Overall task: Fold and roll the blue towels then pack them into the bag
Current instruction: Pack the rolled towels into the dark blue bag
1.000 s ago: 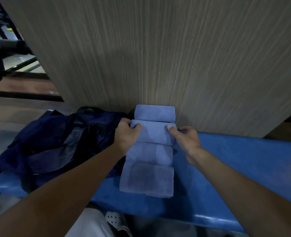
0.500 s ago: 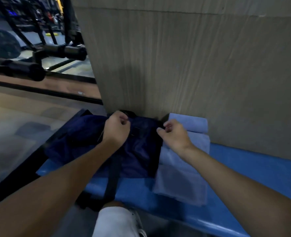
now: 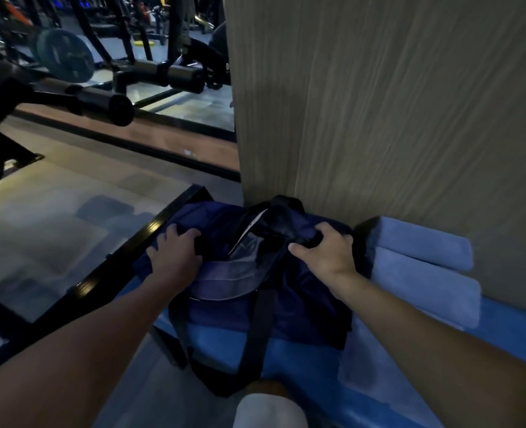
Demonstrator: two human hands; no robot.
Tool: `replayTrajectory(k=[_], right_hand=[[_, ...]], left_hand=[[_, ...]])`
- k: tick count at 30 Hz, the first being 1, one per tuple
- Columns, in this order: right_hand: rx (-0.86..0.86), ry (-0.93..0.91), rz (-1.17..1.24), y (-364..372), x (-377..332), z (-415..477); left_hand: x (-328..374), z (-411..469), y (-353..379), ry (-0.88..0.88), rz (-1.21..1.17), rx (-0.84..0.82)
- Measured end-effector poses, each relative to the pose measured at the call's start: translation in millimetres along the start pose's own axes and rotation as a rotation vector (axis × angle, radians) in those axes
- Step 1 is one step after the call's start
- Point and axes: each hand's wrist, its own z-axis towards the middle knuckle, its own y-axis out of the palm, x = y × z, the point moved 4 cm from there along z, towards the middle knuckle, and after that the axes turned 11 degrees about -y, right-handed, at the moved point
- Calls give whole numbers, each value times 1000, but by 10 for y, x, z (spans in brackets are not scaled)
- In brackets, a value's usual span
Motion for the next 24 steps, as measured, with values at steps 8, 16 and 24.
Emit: replayTrajectory(k=[8, 16, 24], right_hand=[[198, -79, 196, 8, -43, 1], [301, -218, 451, -319, -734, -222], [513, -298, 603, -1404, -1268, -799]], left_hand=[[-290, 73, -300, 70, -223, 149], [-375, -185, -1527, 62, -393, 479], [-31, -872, -2584, 206, -542, 635]])
